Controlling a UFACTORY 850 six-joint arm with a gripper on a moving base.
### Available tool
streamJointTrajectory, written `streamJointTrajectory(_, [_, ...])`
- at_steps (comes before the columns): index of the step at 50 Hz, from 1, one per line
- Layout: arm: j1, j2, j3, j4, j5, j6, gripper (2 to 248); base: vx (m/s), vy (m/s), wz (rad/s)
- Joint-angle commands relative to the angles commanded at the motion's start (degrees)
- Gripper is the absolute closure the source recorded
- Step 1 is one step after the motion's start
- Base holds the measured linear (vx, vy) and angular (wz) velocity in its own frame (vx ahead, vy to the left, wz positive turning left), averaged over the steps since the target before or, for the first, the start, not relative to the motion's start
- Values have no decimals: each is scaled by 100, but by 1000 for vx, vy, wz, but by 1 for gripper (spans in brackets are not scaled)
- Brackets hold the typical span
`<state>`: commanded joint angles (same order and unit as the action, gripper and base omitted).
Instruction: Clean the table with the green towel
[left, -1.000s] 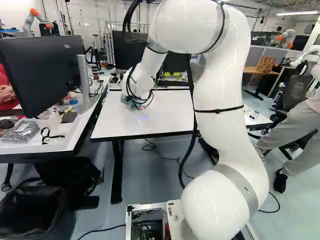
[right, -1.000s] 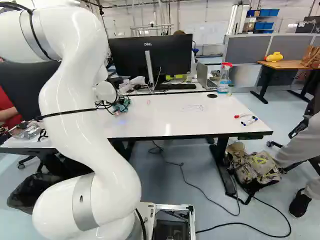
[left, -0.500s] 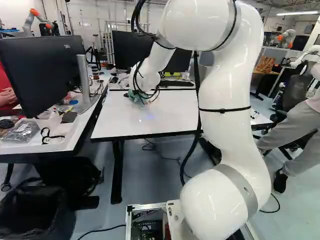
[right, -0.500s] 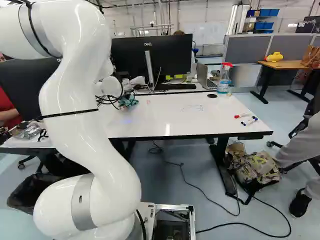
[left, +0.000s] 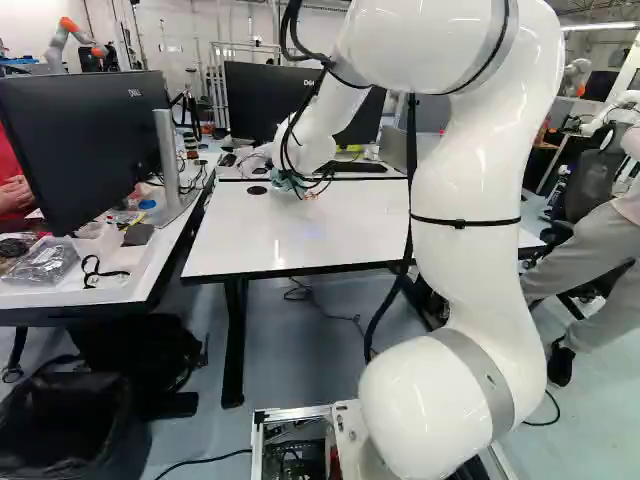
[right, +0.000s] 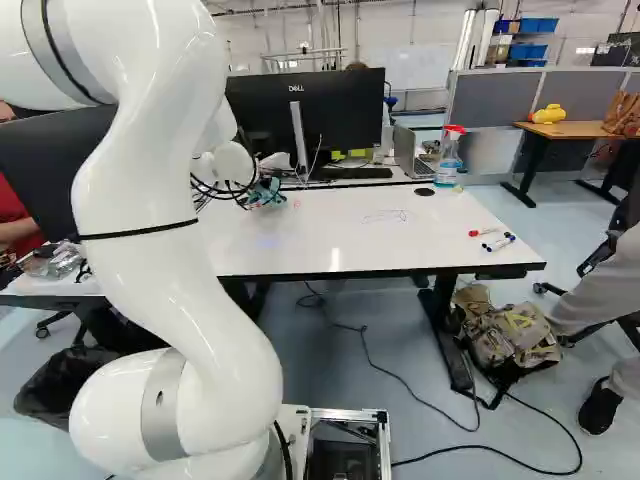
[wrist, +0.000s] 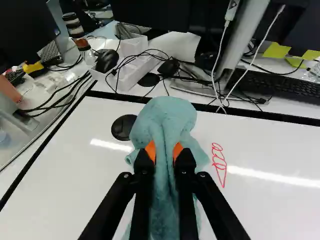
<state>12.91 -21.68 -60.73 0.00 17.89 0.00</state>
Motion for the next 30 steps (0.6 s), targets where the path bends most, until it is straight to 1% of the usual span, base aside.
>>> streamJointTrajectory(14, [-214, 246, 107, 0, 0, 0, 195, 0, 0, 0])
streamJointTrajectory(30, [-462, 318, 193, 0, 0, 0, 195, 0, 0, 0])
